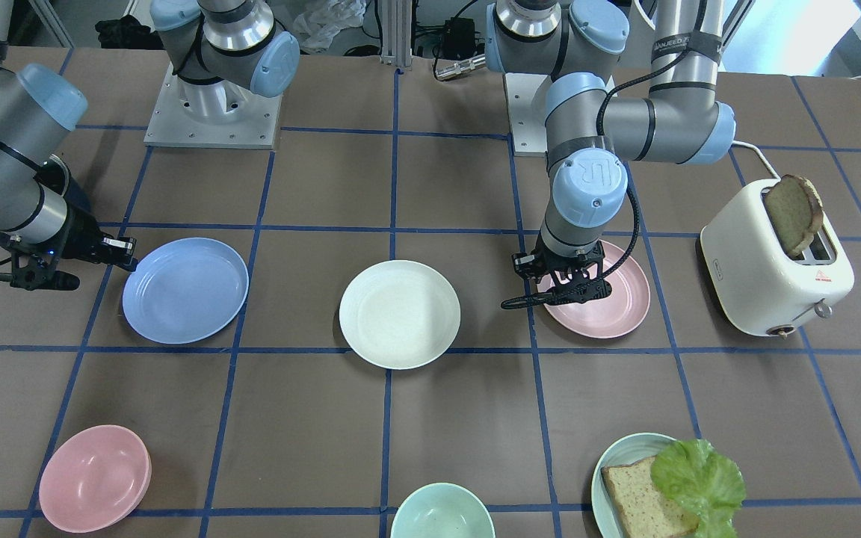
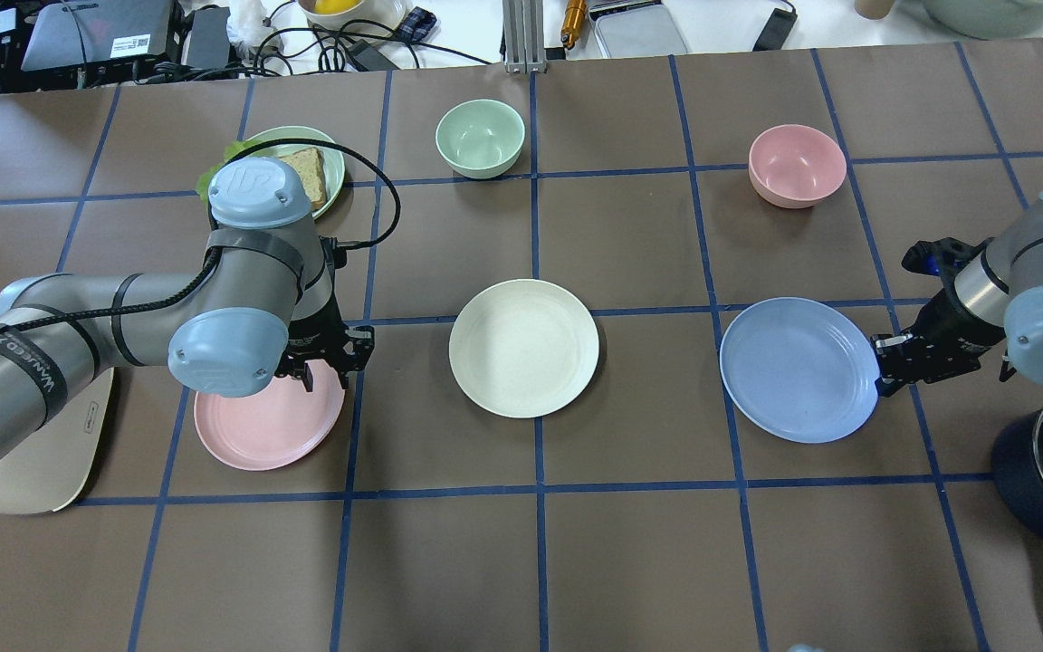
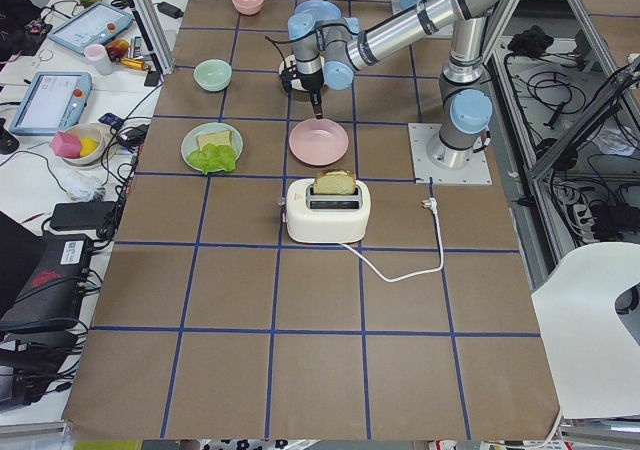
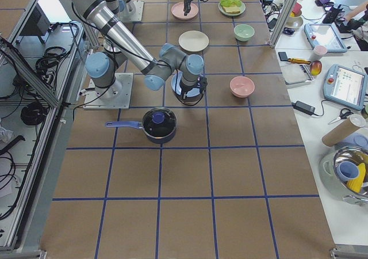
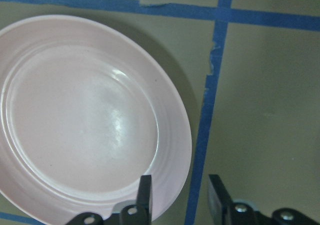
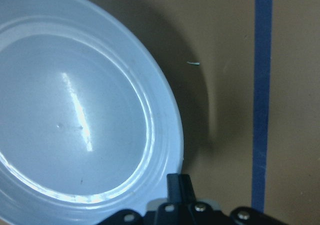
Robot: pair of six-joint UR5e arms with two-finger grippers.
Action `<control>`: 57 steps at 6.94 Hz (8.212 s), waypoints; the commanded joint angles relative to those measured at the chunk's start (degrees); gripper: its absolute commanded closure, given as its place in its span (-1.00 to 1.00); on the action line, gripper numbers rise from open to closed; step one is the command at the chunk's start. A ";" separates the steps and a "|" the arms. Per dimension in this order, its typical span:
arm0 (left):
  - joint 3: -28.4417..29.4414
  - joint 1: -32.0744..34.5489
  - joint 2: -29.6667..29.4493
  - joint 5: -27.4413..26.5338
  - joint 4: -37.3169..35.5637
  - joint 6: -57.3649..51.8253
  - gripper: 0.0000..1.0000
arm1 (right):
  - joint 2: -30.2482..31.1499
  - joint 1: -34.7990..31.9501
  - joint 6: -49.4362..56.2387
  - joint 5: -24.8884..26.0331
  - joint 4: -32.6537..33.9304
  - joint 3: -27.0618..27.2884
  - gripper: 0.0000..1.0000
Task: Stack three plates with pink and blue
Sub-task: 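Lower both grippers and grip the rims of the pink and blue plates, then lift the pink plate edge with the left gripper while the right holds the blue plate, then carry the pink plate with the left gripper onto the cream plate, then lower the pink plate onto the cream plate and open the left gripper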
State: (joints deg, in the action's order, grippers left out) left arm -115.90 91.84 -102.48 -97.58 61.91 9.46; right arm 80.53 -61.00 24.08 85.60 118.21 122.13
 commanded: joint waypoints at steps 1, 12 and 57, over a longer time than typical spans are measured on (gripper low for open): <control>0.15 0.27 -1.83 -0.33 -2.66 0.29 0.04 | 1.21 -0.09 0.00 -0.08 -1.66 -0.14 1.00; -0.11 0.88 -3.69 0.10 -3.82 0.29 0.24 | 6.14 -0.53 -0.52 -0.35 -13.87 -11.55 1.00; 53.77 26.90 -33.40 8.10 31.60 40.72 -0.33 | -0.46 -0.53 -4.39 -0.43 -5.88 -11.74 1.00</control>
State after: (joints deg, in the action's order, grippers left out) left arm -62.18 118.81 -135.92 -89.51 93.52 49.72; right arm 80.00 -61.46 19.75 85.25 112.40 110.39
